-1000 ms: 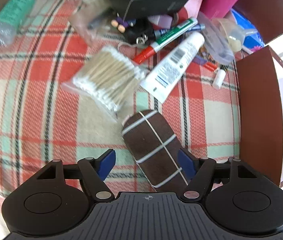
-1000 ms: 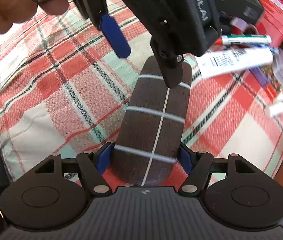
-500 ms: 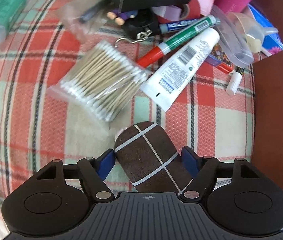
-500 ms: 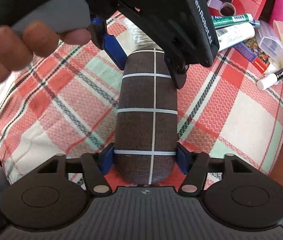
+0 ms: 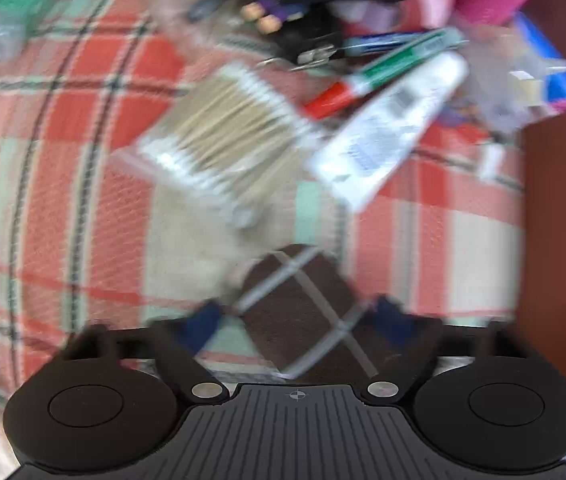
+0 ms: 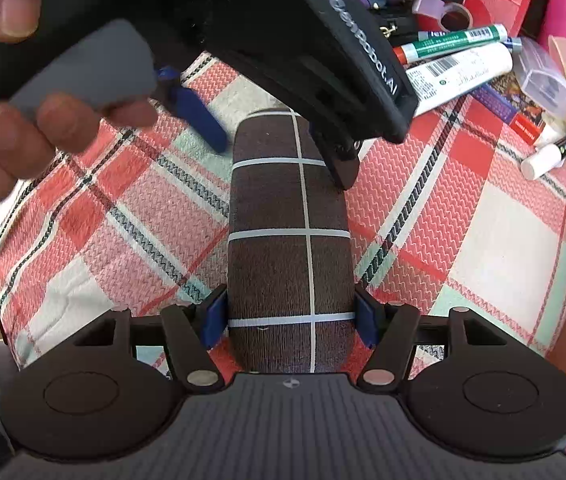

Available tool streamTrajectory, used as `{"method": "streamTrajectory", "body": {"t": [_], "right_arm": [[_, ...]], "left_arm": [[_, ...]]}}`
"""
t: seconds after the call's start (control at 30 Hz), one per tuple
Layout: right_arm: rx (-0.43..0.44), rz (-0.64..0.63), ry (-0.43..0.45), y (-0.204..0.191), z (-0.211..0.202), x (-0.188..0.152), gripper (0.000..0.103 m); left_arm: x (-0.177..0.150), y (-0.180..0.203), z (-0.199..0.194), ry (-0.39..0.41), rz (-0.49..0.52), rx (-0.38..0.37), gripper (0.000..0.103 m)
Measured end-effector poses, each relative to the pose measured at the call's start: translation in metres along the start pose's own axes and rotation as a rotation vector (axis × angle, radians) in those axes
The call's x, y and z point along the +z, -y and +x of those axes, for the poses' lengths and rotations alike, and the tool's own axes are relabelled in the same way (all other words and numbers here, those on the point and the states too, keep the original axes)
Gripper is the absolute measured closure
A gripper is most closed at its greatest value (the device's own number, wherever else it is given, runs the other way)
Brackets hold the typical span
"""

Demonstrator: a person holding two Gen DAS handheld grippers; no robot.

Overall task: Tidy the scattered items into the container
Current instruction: 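Carry the brown pouch in the right tool over the cardboard box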

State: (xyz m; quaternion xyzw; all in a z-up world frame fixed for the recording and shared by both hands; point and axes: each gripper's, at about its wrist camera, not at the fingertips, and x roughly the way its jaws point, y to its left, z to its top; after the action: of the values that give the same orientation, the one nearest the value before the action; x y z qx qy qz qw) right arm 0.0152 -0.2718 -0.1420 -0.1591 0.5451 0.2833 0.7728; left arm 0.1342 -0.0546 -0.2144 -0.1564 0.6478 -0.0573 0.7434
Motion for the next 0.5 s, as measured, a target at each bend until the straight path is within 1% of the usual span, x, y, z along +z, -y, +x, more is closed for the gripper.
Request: {"method": "streamTrajectory", "body": {"t": [0.07,0.17,0.33,0.37,0.4,0.5], "right_arm": [[0.024,0.025,0.001,0.003,-0.010,-0.003,0.037],[0.043,0.028,0.014,0.006,-0.027,-0.011,0.037],[0.061,-0.024,0.048,0.005,-0.060,-0.015,0.037],[0.065,-0.038,0.056,0.001,-0.062,-0.010,0.037],[0.068,-0.053,0.064,-0.020,-0.048,0.014,0.037],[0.082,-0.099,0.101,-0.079,-0.013,0.063,0.037]], "left_arm": [[-0.002,0.001,-0.005,-0.003,0.012,0.002,0.031],[-0.007,-0.006,-0.013,0.003,-0.026,-0.019,0.033],[-0.016,-0.015,-0.040,0.063,-0.067,-0.021,0.033],[-0.017,-0.019,-0.049,0.078,-0.078,-0.017,0.033],[-0.018,-0.024,-0.060,0.094,-0.088,-0.013,0.033],[-0.018,-0.037,-0.089,0.150,-0.112,0.010,0.033]]}}
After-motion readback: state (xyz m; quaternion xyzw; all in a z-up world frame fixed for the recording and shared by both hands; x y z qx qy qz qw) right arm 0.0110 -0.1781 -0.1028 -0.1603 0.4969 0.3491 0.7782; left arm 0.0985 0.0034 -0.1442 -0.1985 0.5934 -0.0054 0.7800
